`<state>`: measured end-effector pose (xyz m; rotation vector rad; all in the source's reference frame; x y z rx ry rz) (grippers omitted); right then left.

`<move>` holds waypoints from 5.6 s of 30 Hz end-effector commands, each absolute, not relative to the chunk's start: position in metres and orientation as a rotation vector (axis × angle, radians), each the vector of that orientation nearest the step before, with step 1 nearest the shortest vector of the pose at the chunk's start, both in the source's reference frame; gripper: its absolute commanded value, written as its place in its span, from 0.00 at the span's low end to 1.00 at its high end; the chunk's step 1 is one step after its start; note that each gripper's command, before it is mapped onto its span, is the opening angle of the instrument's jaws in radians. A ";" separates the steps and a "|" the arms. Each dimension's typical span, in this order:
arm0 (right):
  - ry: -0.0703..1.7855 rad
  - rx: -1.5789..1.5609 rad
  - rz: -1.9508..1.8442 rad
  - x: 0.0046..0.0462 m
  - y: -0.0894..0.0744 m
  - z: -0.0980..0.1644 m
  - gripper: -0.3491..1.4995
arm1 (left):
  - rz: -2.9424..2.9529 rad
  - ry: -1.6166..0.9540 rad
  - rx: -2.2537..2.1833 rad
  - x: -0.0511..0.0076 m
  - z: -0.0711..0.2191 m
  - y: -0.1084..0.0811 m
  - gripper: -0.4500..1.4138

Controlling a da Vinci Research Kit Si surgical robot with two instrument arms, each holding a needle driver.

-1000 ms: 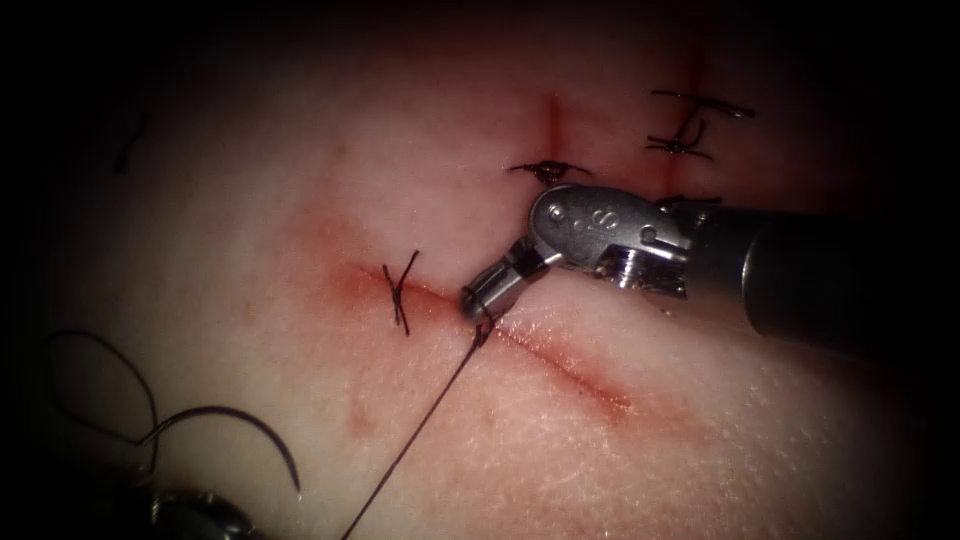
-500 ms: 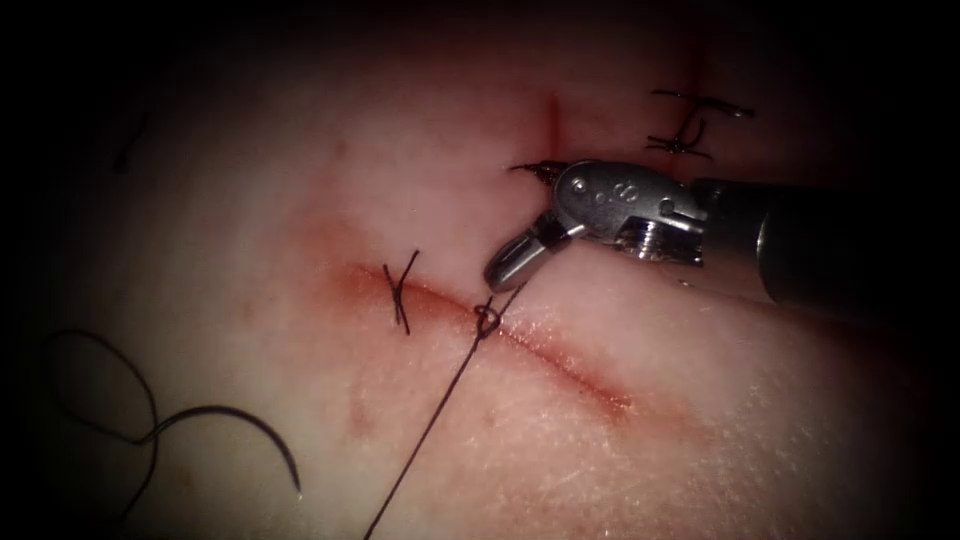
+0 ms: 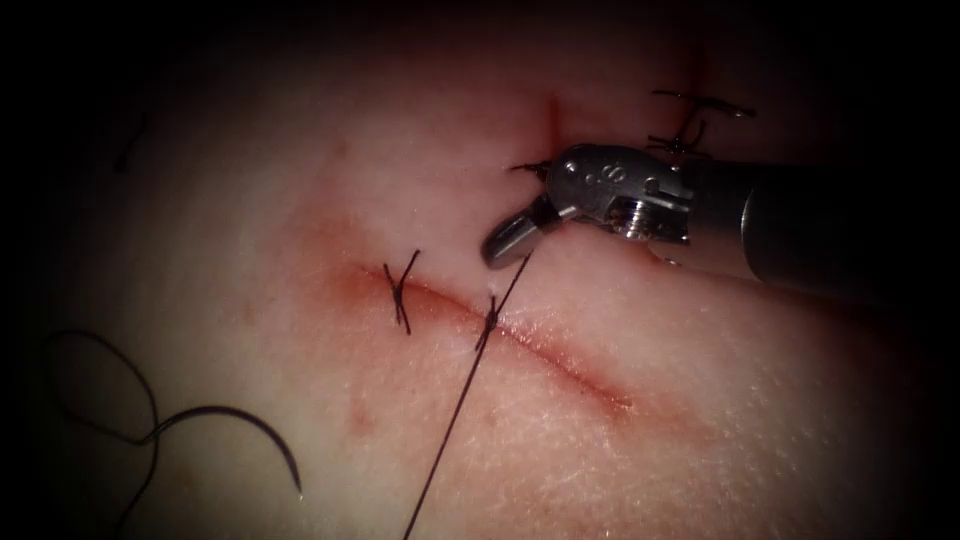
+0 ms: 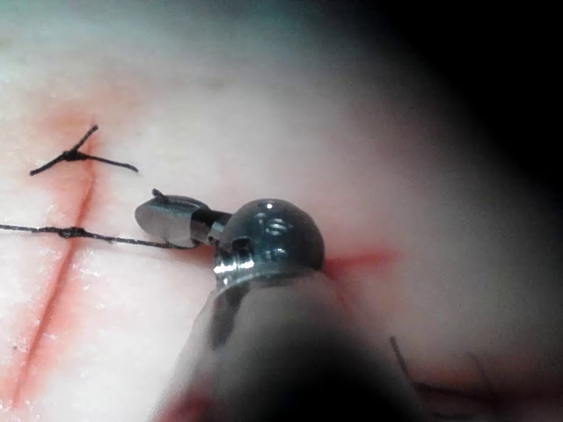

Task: Wound Closure
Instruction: Pull the left arm down and the right arm up to tie the thread, then loop the suture a single time around the right gripper counter-clockwise, then grab the suture tail with the right grasper.

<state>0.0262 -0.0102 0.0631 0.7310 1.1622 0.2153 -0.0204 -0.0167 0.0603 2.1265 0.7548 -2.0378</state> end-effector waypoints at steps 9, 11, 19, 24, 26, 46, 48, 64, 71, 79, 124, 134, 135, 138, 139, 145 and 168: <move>1.163 0.689 0.218 0.0272 -0.009 0.063 0.00 | -2.013 0.882 2.042 -0.0200 0.062 -0.021 0.00; 1.164 0.681 0.217 0.0272 -0.009 0.063 0.00 | -2.009 0.905 2.020 -0.0199 0.062 -0.022 0.00; 1.187 0.668 0.240 0.0276 -0.009 0.063 0.00 | -2.007 0.926 2.007 -0.0201 0.061 -0.021 0.00; 1.257 0.597 0.413 0.0278 -0.010 0.062 0.73 | -2.090 0.795 2.027 -0.0205 0.060 -0.017 0.00; 1.267 0.570 0.483 0.0277 -0.010 0.061 0.90 | -2.128 0.703 2.024 -0.0205 0.059 -0.015 0.00; 1.355 0.300 0.802 0.0210 -0.004 0.047 0.90 | -2.352 0.170 1.776 -0.0213 0.054 0.006 0.00; 1.344 0.291 0.814 0.0215 -0.005 0.046 0.82 | -2.375 0.141 1.740 -0.0211 0.054 0.007 0.00; 1.098 0.485 0.744 0.0310 -0.006 0.051 0.00 | -2.384 -0.011 1.544 -0.0185 0.053 0.009 0.00; 1.218 0.531 0.538 0.0350 -0.009 0.057 0.00 | -2.344 -0.056 1.518 -0.0186 0.052 0.010 0.00; 1.333 0.673 0.454 0.0382 -0.011 0.060 0.00 | -2.254 -0.081 1.660 -0.0182 0.052 0.012 0.00; 1.731 0.595 1.068 0.0304 -0.015 0.052 0.00 | -2.222 -0.080 1.828 -0.0254 0.069 0.012 0.00; 1.541 0.211 1.348 0.0309 -0.017 0.052 0.18 | -2.174 -0.070 1.860 -0.0266 0.067 0.009 0.00; 1.516 0.171 1.386 0.0306 -0.017 0.051 0.22 | -2.178 -0.062 1.865 -0.0266 0.067 0.009 0.00; 1.446 0.070 1.409 0.0301 -0.016 0.051 0.48 | -2.177 -0.064 1.863 -0.0267 0.067 0.008 0.00; 1.446 0.070 1.409 0.0301 -0.016 0.051 0.48 | -2.177 -0.064 1.863 -0.0267 0.067 0.008 0.00; 1.265 -0.069 1.394 0.0294 -0.016 0.051 0.64 | -2.181 -0.057 1.867 -0.0268 0.067 0.008 0.00; 0.983 -0.342 1.399 0.0245 -0.018 0.052 0.71 | -2.184 -0.038 1.850 -0.0278 0.068 0.008 0.00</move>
